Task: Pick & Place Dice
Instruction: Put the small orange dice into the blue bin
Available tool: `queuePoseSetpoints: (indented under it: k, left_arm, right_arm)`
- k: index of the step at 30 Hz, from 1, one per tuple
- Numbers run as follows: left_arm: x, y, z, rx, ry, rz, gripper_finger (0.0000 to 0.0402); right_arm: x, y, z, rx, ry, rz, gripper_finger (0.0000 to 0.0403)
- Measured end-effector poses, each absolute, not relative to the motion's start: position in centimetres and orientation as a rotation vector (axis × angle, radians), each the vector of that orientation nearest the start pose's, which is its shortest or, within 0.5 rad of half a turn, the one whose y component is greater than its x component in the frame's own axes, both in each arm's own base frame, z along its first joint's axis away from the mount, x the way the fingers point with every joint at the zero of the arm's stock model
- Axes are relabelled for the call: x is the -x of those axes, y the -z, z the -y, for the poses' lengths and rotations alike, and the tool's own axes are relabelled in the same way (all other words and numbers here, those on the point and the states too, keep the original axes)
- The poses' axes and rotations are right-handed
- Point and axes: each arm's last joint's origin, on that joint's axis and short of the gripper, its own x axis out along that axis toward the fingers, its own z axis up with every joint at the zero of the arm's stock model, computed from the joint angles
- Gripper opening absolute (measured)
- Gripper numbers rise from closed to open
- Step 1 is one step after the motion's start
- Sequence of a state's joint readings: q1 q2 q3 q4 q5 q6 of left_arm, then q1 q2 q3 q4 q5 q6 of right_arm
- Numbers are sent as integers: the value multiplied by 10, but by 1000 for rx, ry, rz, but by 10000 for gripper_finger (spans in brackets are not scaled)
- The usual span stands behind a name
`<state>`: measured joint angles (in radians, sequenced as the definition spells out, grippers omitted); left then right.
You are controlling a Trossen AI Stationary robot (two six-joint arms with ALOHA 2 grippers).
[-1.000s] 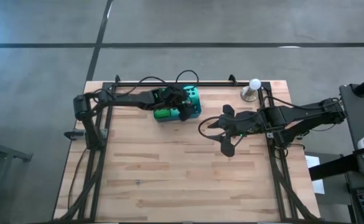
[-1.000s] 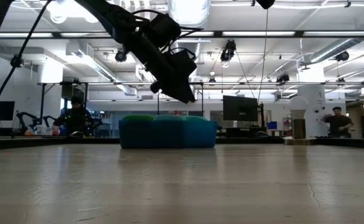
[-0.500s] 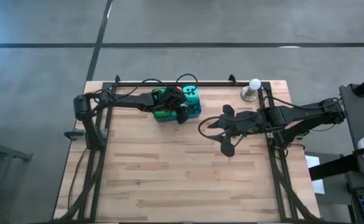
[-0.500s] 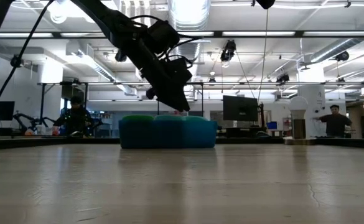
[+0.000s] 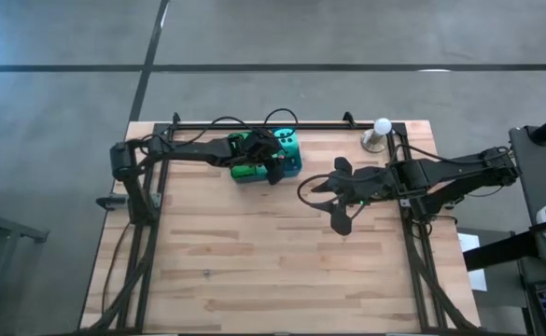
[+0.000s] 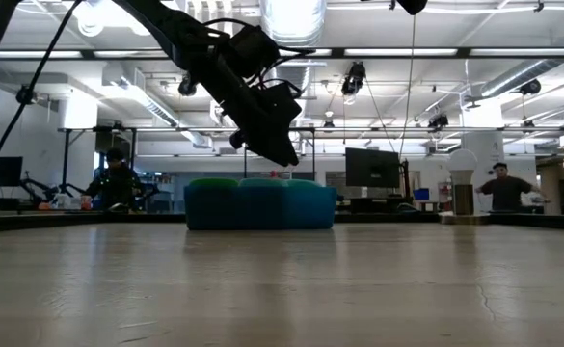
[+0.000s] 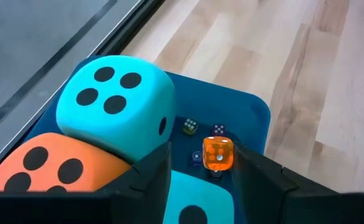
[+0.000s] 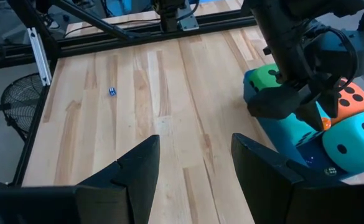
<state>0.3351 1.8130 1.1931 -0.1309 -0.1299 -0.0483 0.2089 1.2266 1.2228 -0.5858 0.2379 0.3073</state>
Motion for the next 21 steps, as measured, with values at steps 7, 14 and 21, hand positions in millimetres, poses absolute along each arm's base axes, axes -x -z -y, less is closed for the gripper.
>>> queuePoseSetpoints:
  k: [7,14,21]
  left_arm:
    - [-365,-200,-131,123,-460,-743,160]
    - [-365,-205,-129,123,-458,-731,157]
    - [-365,-207,-126,123,-451,-725,157]
  right_arm:
    - [-252,-358,-46,-168,116,-565,194]
    - [-252,-358,-46,-168,116,-565,194]
    - [-252,-358,-46,-167,115,-565,194]
